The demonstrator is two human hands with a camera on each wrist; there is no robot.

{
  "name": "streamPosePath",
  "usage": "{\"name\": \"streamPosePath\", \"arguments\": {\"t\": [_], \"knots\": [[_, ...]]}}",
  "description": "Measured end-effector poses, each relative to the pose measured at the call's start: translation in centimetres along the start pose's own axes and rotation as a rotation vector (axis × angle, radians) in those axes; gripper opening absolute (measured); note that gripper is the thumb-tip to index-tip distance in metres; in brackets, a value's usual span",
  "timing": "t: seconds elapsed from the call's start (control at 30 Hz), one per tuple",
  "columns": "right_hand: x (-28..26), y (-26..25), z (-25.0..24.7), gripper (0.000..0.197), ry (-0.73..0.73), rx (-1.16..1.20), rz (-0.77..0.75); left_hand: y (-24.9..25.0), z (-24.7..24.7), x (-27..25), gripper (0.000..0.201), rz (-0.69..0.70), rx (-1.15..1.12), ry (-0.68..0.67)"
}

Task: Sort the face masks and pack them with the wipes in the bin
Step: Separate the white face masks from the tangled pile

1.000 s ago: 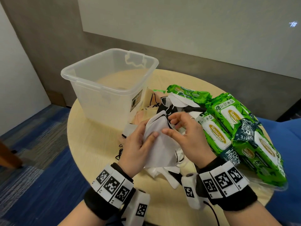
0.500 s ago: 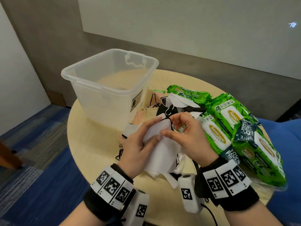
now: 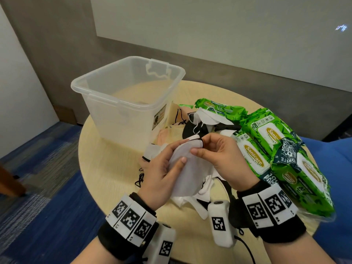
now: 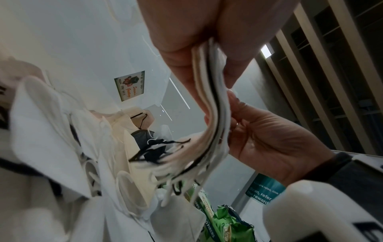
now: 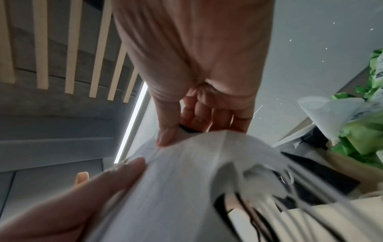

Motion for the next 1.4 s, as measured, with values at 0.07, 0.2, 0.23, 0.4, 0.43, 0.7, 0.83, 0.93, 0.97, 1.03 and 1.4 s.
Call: {"name": "streamPosePath", "arguments": {"t": [0.07,0.2,0.23,0.4,0.43,0.7,0.83,0.93,0.97,1.03,1.4], "knots": [[-0.1,-0.1,0.2,0.016,-0.016,0.001,-0.002,0.0,-0.1,0.0,0.033,0.027,0.05,0.01],[-0.2,0.0,0.6,0.016,0.002,-0.05,-0.053,0.5,0.1,-0.1,0.045,0.124,0.145,0.035],[-0.2,0.2,0.6,0.014,0.026,-0.089,-0.078,0.5,0.1,-0.1,0.044,0.132,0.153,0.026],[-0.4,2.2,0.9,0.037,-0.039,-0.133,-0.015,-0.9,-1.0,0.4,0.03,-0.012,0.086,0.081],[-0.5,2.6,1.2,0.039,-0.09,-0.12,0.02,-1.1,-1.2,0.5,0.03,-0.045,0.048,0.1],[-1.2,1.9,1.7,0.038,-0.112,-0.344,-0.104,-2.2,-0.6,0.4,0.02,-0.167,0.088,-0.03],[-1.0,2.6,1.6,0.028,-0.162,-0.269,-0.011,-1.5,-0.8,0.6,0.023,-0.157,0.04,-0.011],[-0.9,2.2,0.9,0.013,-0.043,0.004,0.072,-1.0,-1.4,0.8,0.017,-0.155,-0.113,0.107],[-0.8,2.0,0.5,0.016,0.034,0.086,0.09,-1.2,-1.7,0.8,0.019,-0.174,-0.174,0.158],[-0.6,2.1,0.4,0.02,0.133,0.183,0.123,-2.0,-1.7,0.7,0.022,-0.238,-0.285,0.202],[-1.3,3.1,2.8,0.051,-0.153,-0.007,0.129,-1.6,-4.7,1.6,0.03,-0.224,-0.189,0.269]]}}
Point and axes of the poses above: each hand's wrist, its own x-axis towards the middle knuckle, its own z-axis out of the palm, y = z × x, the point moved 7 cm from there along x, towards the middle knuckle, and after that the axes turned 6 degrees about y, right-handed, at the moved point
